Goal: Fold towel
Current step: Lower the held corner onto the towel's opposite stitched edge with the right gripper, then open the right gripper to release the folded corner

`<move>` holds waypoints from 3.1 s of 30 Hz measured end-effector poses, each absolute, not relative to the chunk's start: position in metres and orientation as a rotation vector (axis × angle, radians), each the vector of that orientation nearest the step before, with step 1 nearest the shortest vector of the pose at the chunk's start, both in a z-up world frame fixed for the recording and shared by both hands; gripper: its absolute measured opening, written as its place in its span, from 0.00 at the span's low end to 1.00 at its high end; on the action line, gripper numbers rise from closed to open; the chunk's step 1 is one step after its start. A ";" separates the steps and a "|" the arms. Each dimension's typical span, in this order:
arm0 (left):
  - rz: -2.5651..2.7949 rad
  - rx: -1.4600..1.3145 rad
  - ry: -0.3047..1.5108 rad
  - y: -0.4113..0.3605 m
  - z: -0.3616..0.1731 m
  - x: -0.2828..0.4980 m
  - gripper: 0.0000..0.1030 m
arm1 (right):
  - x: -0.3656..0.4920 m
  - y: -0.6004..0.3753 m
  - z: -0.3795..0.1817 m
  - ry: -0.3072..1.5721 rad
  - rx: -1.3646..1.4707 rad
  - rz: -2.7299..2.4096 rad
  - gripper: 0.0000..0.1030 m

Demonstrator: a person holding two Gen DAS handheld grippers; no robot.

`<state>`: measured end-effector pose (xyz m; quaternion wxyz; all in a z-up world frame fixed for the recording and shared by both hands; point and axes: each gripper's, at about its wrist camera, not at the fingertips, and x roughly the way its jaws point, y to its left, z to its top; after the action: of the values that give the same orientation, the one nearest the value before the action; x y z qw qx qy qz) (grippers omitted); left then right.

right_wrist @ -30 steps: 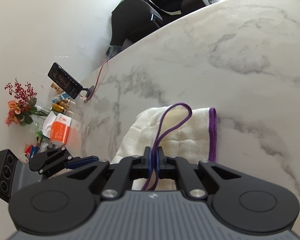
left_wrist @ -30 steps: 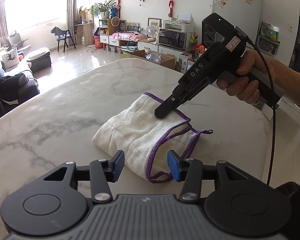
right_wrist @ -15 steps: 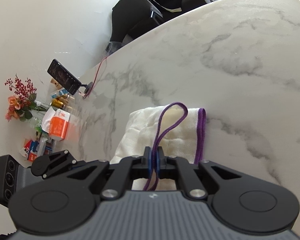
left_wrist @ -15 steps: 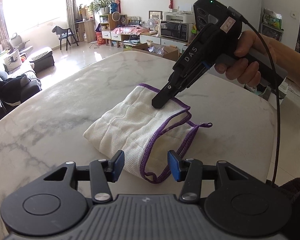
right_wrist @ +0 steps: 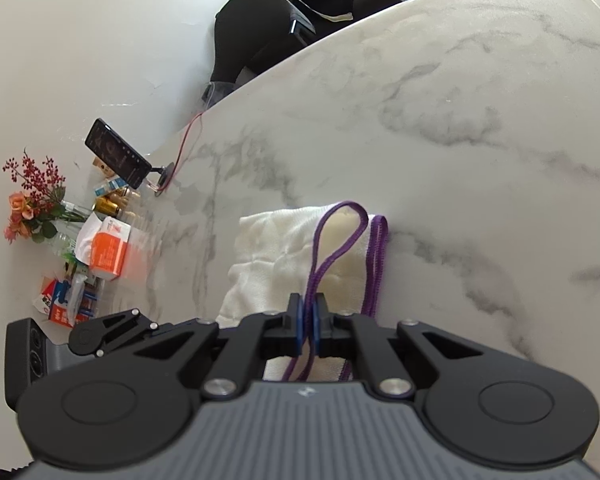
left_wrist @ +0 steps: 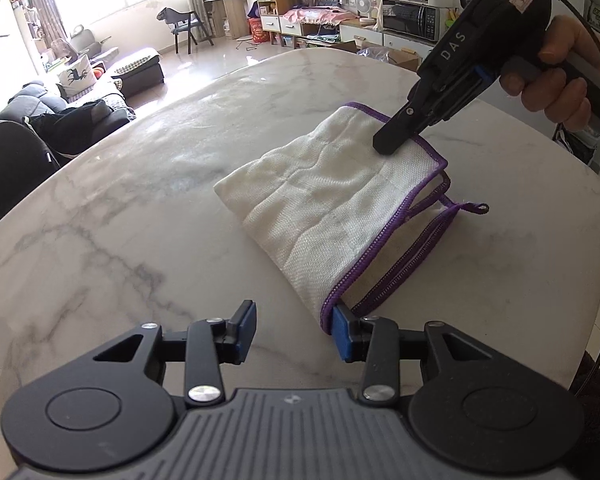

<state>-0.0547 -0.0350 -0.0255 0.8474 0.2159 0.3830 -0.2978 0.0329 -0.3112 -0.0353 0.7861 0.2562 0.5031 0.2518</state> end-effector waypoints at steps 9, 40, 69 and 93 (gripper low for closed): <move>-0.746 0.408 0.770 -0.041 -0.007 -0.065 0.40 | 0.033 -0.312 -0.037 1.096 0.531 0.553 0.05; -0.760 0.479 0.797 -0.054 -0.026 -0.019 0.40 | 0.029 -0.306 -0.023 1.054 0.316 0.476 0.24; -0.895 0.496 0.700 -0.082 -0.029 0.047 0.40 | 0.045 -0.250 -0.005 0.911 0.053 0.495 0.19; -0.892 0.447 0.695 -0.061 -0.042 0.045 0.40 | 0.042 -0.270 -0.022 0.907 0.063 0.479 0.10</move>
<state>0.0450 -0.0610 -0.0415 0.8207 0.2101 0.3266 -0.4190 0.0421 -0.2702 -0.0221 0.8708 0.0300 0.4339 0.2293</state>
